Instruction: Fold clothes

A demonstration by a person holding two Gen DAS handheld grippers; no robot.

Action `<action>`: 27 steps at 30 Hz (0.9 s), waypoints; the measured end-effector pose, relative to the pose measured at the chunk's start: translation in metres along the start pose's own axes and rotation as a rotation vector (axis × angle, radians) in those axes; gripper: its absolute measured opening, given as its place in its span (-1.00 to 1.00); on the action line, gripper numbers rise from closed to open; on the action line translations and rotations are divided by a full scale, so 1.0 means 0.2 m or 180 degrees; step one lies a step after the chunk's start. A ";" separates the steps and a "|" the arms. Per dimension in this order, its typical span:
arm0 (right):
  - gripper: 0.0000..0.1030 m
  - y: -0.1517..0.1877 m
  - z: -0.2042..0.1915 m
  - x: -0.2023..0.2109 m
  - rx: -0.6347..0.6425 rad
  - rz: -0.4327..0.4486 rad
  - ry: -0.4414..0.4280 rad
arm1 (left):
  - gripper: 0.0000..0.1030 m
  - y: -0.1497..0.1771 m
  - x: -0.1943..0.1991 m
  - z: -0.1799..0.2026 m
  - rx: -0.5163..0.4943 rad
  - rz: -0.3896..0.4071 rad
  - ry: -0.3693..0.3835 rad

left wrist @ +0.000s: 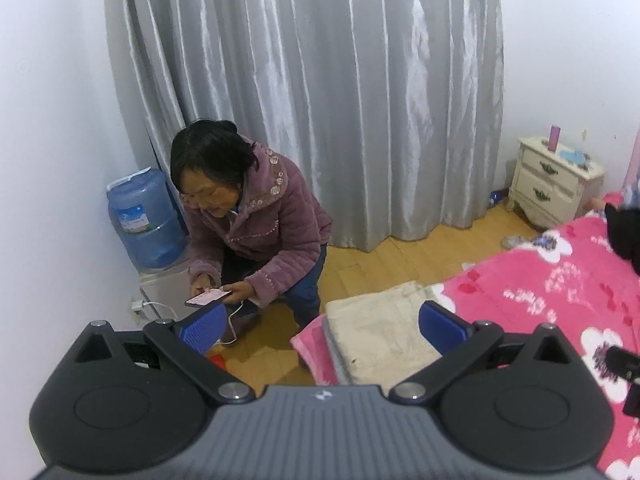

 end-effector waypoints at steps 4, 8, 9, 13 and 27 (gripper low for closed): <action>0.97 -0.05 0.03 0.00 -0.0162 -0.0077 -0.0080 | 0.99 -0.03 -0.01 0.03 0.0041 -0.0004 0.0030; 0.97 -0.06 0.02 0.01 -0.0132 -0.0054 -0.0047 | 0.99 -0.04 -0.01 0.05 -0.0100 -0.0040 0.0071; 0.97 -0.06 0.01 0.01 -0.0108 -0.0036 -0.0028 | 0.99 -0.04 0.00 0.05 -0.0114 -0.0033 0.0097; 0.97 -0.06 -0.03 0.00 -0.0045 0.0099 -0.0093 | 0.99 -0.03 -0.01 0.00 -0.0035 -0.0060 0.0159; 0.97 -0.10 -0.24 -0.08 0.0169 -0.0110 -0.0130 | 0.99 0.05 -0.11 -0.19 0.0087 -0.0187 -0.0062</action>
Point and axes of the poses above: each gripper's, at about its wrist camera, not at the fingertips, and x roughly against the way its jaws point, z to its right, y to its underside, the point moved 2 cm from there along -x, roughly the way its jaws point, and after that the axes turned 5 degrees about y, right-handed, at the moved point
